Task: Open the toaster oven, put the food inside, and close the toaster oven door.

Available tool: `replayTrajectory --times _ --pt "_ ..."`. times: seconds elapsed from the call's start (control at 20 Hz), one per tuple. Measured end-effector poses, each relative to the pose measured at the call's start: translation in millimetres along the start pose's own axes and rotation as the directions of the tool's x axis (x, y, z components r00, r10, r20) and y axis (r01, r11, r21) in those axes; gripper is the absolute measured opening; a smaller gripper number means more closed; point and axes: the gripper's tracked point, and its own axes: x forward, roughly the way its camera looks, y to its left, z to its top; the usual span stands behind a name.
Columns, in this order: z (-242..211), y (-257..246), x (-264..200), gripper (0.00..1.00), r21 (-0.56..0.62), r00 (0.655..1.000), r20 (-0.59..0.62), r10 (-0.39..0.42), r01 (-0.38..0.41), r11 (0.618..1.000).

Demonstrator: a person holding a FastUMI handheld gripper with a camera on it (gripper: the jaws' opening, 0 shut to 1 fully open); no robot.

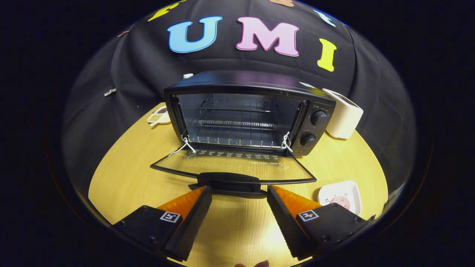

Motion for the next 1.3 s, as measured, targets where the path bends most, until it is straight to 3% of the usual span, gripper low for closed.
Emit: replayTrajectory --times 0.4,1.0,1.15,1.3 --pt "-33.2 -5.6 26.2 0.98 -0.029 0.991 -0.13 0.014 -0.018 0.999" --pt "-38.6 -6.5 12.4 0.98 0.015 0.987 -0.152 0.05 -0.048 0.999" --pt "-26.1 -6.1 -9.4 0.98 0.061 0.982 -0.139 0.127 -0.12 0.991" --pt "-11.7 -31.3 -33.3 0.98 0.024 0.973 -0.154 0.174 -0.172 0.985"
